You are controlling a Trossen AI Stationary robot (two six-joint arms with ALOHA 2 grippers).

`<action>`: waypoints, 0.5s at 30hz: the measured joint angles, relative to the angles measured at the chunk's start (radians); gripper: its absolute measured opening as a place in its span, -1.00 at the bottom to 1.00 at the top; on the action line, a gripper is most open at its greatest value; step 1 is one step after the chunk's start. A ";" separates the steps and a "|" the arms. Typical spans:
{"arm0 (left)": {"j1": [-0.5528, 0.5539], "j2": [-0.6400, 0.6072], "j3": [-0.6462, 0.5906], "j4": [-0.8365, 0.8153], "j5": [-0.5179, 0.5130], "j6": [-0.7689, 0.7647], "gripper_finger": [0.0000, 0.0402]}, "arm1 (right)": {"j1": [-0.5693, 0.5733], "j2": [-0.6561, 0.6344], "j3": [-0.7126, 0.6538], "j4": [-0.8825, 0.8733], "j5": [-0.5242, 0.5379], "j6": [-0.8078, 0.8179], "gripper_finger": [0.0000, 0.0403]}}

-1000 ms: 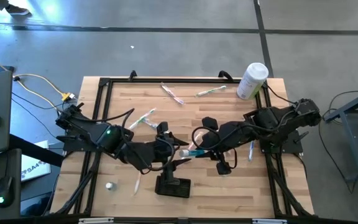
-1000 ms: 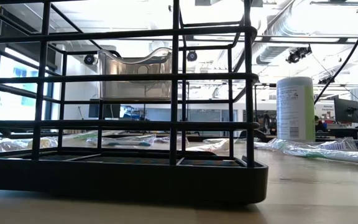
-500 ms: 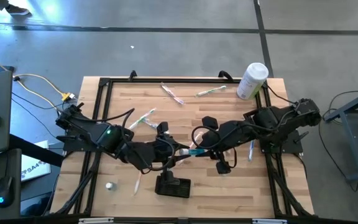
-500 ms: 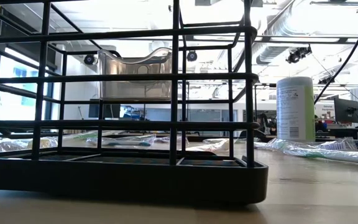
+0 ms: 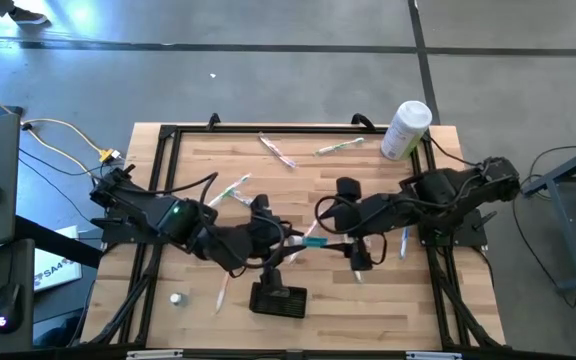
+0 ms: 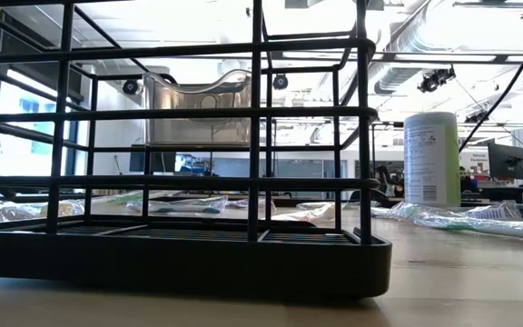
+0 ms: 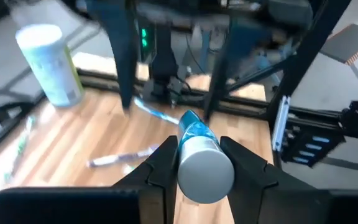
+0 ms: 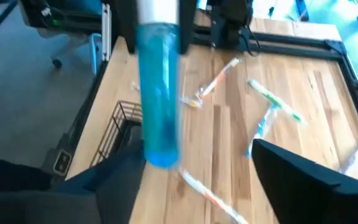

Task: Pick & Place toothbrushing station
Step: Put the right blue mouthwash into the black wire organizer

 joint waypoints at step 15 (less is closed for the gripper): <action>-0.060 -0.003 0.067 -0.385 0.198 -0.421 -0.54 | -0.041 -0.110 0.000 -0.211 0.205 0.182 0.64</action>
